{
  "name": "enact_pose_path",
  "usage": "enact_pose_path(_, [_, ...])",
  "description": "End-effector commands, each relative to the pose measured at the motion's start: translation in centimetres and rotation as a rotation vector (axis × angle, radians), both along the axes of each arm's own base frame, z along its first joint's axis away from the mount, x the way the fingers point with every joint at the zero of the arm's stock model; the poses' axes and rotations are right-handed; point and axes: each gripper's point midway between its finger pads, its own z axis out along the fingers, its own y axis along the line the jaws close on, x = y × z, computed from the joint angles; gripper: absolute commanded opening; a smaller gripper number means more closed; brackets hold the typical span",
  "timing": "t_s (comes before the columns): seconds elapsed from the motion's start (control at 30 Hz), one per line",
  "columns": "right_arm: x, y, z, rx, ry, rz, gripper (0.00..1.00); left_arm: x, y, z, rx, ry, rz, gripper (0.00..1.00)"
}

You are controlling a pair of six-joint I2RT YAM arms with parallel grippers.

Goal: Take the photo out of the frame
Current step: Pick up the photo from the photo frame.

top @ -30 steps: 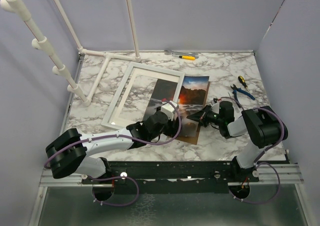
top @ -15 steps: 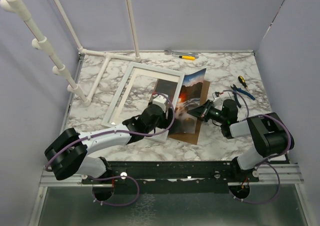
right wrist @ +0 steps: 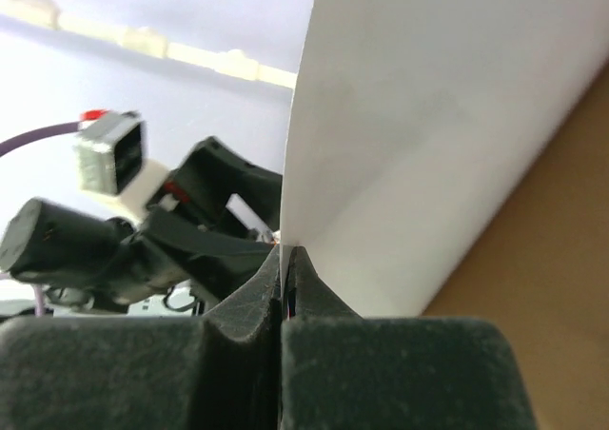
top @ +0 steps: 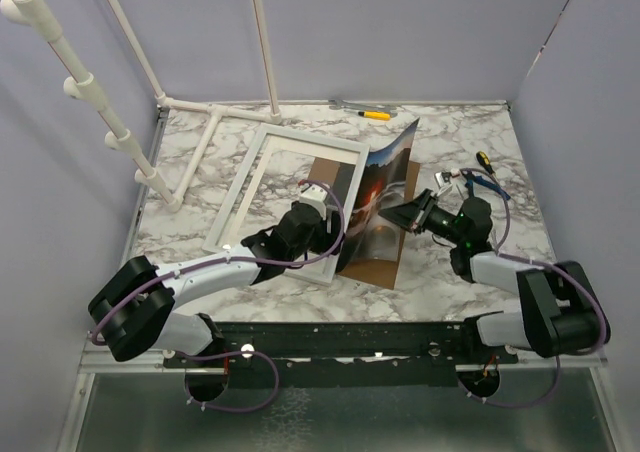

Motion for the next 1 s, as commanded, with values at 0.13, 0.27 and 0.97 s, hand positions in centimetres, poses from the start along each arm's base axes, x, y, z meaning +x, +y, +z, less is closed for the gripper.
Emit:
enact_pose_path(0.13, [-0.8,-1.5,5.4,-0.130,-0.157,-0.063,0.00,0.1,-0.5,1.3,-0.047,0.001,-0.018,0.72])
enact_pose_path(0.27, [-1.1,-2.3,7.7,-0.179,-0.200,-0.098,0.01,0.3,-0.6,1.5,-0.056,0.000,-0.016,0.72])
enact_pose_path(0.97, [3.7,-13.9,9.7,-0.785,-0.012,-0.636,0.01,4.2,3.3,2.1,-0.055,0.027,0.168,0.73])
